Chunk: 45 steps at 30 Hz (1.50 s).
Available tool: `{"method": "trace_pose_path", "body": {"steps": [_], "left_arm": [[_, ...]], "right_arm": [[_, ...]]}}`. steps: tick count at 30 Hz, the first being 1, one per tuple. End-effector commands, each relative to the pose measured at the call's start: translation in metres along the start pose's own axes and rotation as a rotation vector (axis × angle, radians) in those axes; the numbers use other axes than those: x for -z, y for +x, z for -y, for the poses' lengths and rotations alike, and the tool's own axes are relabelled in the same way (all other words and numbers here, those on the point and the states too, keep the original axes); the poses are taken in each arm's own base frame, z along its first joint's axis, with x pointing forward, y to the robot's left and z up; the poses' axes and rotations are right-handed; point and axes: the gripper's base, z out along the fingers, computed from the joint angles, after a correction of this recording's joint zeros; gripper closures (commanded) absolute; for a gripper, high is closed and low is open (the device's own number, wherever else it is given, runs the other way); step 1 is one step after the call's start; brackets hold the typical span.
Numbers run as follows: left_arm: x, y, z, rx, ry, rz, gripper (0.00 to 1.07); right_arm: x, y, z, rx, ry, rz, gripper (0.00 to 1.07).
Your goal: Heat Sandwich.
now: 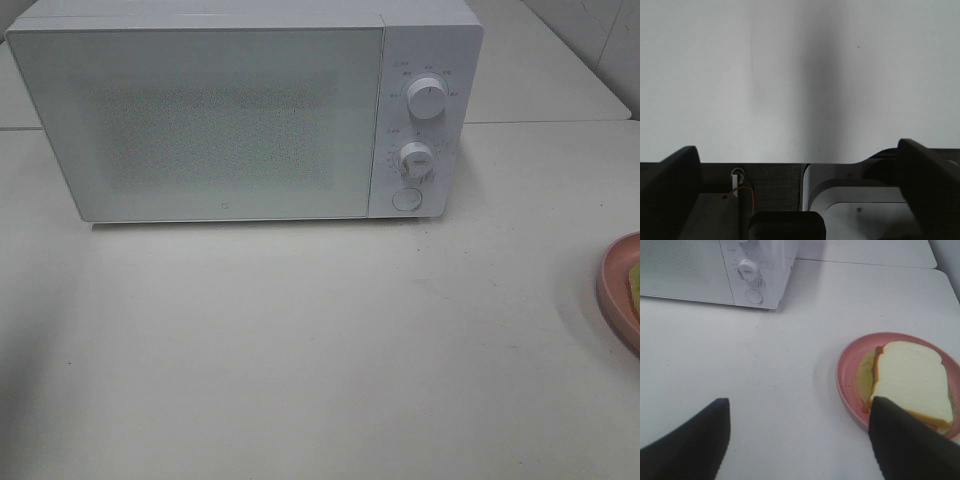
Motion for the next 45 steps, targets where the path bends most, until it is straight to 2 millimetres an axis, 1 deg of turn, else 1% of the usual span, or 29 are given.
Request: {"method": "trace_pose_path", "body": {"steps": [1,3,4,5,6,7,8,9,10,12,13,14,15,17,18,20,23,29,45], "left_arm": [[-0.001,0.017,-0.001,-0.006,-0.002,0.020,0.07],[-0.003,0.029,-0.002,-0.005,0.000,0.047,0.07],[-0.006,0.041,-0.002,-0.006,0.001,0.066,0.07],[-0.007,0.048,-0.002,-0.006,0.002,0.080,0.07],[-0.007,0.048,-0.002,-0.006,0.002,0.080,0.07],[-0.007,0.053,-0.003,-0.007,0.003,0.101,0.07],[-0.009,0.064,-0.003,-0.007,0.003,0.128,0.07],[-0.009,0.069,-0.003,-0.008,0.004,0.152,0.07],[-0.009,0.069,-0.003,-0.008,0.004,0.152,0.07],[-0.011,0.080,-0.004,-0.009,0.006,0.193,0.07],[-0.013,0.089,-0.004,-0.009,0.009,0.244,0.07],[-0.012,0.092,-0.004,-0.010,0.013,0.280,0.07],[-0.012,0.092,-0.004,-0.010,0.013,0.280,0.07],[-0.005,0.099,-0.004,-0.016,0.017,0.344,0.07],[0.001,0.106,-0.004,-0.019,0.020,0.400,0.07],[0.003,0.109,-0.004,-0.021,0.020,0.422,0.07],[0.010,0.119,-0.002,-0.051,0.036,0.501,0.07],[0.015,0.129,0.001,-0.116,0.067,0.569,0.07],[0.017,0.131,0.002,-0.111,0.079,0.582,0.07]], "right_arm": [[0.003,0.002,0.001,0.007,0.014,0.032,0.33],[0.003,0.002,0.001,0.007,0.014,0.032,0.33],[0.003,0.002,0.001,0.007,0.014,0.032,0.33],[0.003,0.002,0.001,0.007,0.014,0.032,0.33],[0.003,0.002,0.001,0.007,0.014,0.032,0.33],[0.003,0.002,0.001,0.007,0.014,0.032,0.33],[0.003,0.002,0.001,0.007,0.014,0.032,0.33],[0.003,0.002,0.001,0.007,0.014,0.032,0.33],[0.003,0.002,0.001,0.007,0.014,0.032,0.33],[0.003,0.002,0.001,0.007,0.014,0.032,0.33],[0.003,0.002,0.001,0.007,0.014,0.032,0.33],[0.003,0.002,0.001,0.007,0.014,0.032,0.33],[0.003,0.002,0.001,0.007,0.014,0.032,0.33],[0.003,0.002,0.001,0.007,0.014,0.032,0.33],[0.003,0.002,0.001,0.007,0.014,0.032,0.33],[0.003,0.002,0.001,0.007,0.014,0.032,0.33],[0.003,0.002,0.001,0.007,0.014,0.032,0.33],[0.003,0.002,0.001,0.007,0.013,0.032,0.33],[0.003,0.002,0.001,0.007,0.013,0.032,0.33]]}}
